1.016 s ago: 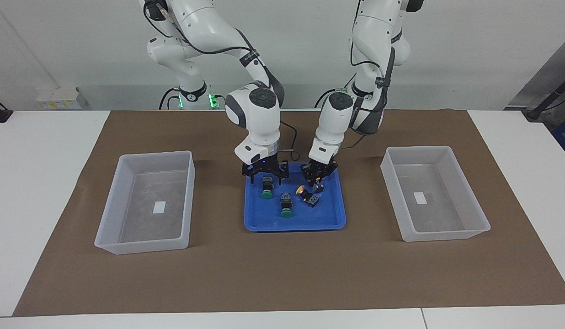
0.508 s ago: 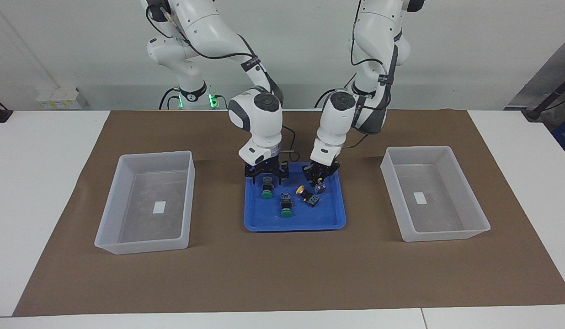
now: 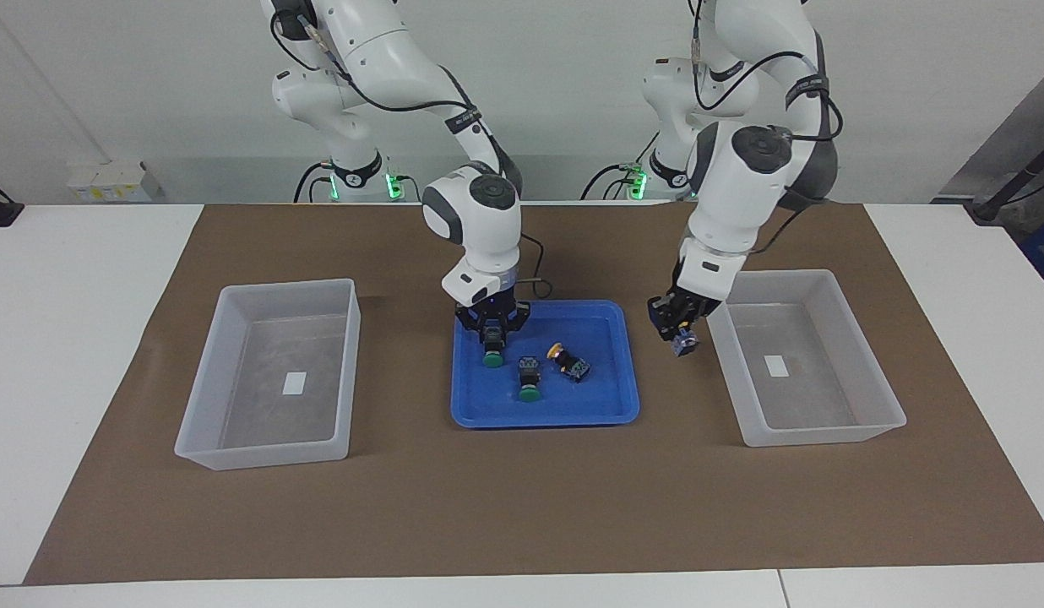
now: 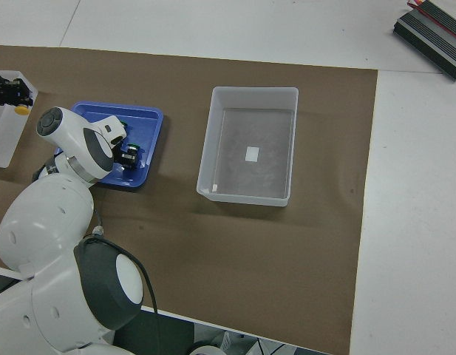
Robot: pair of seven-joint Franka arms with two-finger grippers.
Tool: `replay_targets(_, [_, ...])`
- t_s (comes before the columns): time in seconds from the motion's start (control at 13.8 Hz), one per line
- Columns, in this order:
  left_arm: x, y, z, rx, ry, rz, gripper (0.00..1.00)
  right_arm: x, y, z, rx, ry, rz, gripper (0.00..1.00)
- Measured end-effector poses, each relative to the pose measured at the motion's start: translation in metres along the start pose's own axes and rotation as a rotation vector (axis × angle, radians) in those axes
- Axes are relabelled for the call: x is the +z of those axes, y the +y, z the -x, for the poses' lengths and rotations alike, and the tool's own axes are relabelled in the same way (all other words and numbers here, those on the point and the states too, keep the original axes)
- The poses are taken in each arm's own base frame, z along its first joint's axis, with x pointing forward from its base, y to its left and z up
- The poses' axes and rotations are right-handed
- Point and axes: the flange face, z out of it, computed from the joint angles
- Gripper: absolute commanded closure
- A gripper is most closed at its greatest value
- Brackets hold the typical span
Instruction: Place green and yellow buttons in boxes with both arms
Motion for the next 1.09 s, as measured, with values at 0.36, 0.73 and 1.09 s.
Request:
replay_targets(0.36, [-0.001,-0.094,-0.043,0.160,-0.019,-0.024,1.00,-0.054,0.032,-0.029,0.068,0.047,0.002,1.00])
replay_targets(0.73, [0.023,-0.152,-0.047,0.254,0.004,-0.028,1.00,-0.112,0.147,-0.088,0.051,0.063,0.062,1.00])
replay_targets(1.09, [0.054,-0.171,-0.038,0.289,0.029,-0.030,1.00,-0.111,0.262,-0.122,-0.089,0.035,0.078,1.00])
